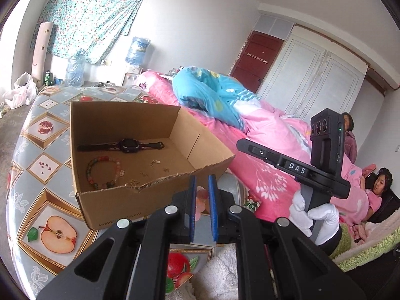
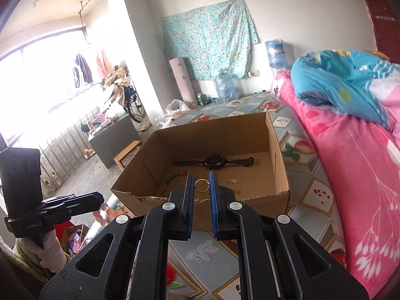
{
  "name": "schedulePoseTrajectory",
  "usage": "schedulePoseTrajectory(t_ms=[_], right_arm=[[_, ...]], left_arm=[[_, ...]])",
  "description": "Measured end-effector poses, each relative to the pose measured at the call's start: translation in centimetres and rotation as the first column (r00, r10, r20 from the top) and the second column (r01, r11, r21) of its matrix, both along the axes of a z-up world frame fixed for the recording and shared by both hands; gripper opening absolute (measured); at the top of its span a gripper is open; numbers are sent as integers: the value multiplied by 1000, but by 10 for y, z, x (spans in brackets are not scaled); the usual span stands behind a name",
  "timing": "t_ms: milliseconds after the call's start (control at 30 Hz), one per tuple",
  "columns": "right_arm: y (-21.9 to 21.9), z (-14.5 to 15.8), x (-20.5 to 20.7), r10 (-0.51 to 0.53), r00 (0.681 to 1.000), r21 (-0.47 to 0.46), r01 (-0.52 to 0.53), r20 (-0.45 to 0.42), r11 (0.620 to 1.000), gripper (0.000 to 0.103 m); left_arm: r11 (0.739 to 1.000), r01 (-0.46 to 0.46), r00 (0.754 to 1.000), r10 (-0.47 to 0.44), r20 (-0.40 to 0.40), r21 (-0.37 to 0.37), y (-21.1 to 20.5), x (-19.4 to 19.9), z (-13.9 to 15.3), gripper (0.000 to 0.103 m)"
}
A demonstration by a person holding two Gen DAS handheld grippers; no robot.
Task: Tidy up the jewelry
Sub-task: 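Lift both tools and carry the bracelet and gold ring over the box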
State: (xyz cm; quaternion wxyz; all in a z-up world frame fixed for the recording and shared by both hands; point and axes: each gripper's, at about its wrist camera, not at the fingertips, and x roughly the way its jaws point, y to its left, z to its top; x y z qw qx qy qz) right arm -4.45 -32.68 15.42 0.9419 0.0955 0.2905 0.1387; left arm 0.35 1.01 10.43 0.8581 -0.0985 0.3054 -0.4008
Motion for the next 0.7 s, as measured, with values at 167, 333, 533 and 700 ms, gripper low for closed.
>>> schedulePoseTrajectory(t_ms=[167, 333, 533, 700], right_arm=[[-6, 9, 11, 8, 999, 30, -9, 44, 999, 10], [-13, 11, 26, 10, 998, 30, -12, 63, 999, 10], [-24, 7, 44, 8, 998, 35, -10, 58, 999, 10], [-38, 4, 53, -5, 999, 53, 2, 50, 999, 10]], left_arm=[[999, 9, 1000, -8, 26, -44, -6, 19, 28, 9], [1000, -5, 1000, 5, 16, -8, -30, 55, 37, 9], [996, -7, 992, 19, -123, 93, -71, 111, 7, 9], [989, 8, 966, 31, -257, 150, -101, 150, -25, 9]])
